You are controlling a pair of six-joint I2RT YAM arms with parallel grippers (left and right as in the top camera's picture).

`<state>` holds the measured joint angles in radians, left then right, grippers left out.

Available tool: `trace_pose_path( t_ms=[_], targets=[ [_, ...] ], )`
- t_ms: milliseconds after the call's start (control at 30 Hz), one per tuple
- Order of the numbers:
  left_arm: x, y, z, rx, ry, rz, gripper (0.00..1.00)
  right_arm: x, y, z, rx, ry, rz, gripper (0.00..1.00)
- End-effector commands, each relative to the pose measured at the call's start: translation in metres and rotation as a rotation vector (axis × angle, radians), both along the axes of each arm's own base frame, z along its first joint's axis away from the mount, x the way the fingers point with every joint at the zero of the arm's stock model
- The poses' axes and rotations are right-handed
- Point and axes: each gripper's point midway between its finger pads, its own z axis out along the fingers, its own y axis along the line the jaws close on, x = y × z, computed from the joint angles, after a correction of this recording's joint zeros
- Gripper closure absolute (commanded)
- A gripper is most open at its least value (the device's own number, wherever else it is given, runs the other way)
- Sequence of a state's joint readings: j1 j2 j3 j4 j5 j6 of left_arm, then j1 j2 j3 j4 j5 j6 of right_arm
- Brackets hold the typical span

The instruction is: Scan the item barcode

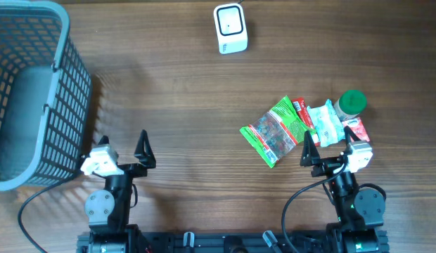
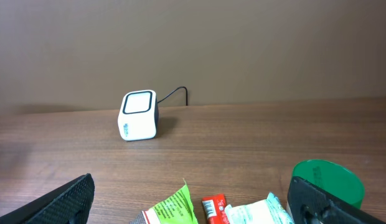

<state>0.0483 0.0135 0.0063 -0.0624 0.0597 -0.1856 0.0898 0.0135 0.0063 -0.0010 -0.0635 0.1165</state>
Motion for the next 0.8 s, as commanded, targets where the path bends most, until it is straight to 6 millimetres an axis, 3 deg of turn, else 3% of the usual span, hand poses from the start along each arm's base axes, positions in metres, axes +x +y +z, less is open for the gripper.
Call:
trace_pose_path(
  t_ms=[0, 767],
  targets=[
    [-0.0012, -0.0128, 0.0007, 0.165, -0.012, -0.086, 0.00, -0.0004, -0.0006, 0.0021, 0.016, -0.008, -0.001, 0.00],
    [-0.0011, -0.0117, 0.0009, 0.177, -0.013, -0.080, 0.00, -0.0002, -0.0006, 0.0015, 0.017, -0.005, -0.001, 0.00]
  ],
)
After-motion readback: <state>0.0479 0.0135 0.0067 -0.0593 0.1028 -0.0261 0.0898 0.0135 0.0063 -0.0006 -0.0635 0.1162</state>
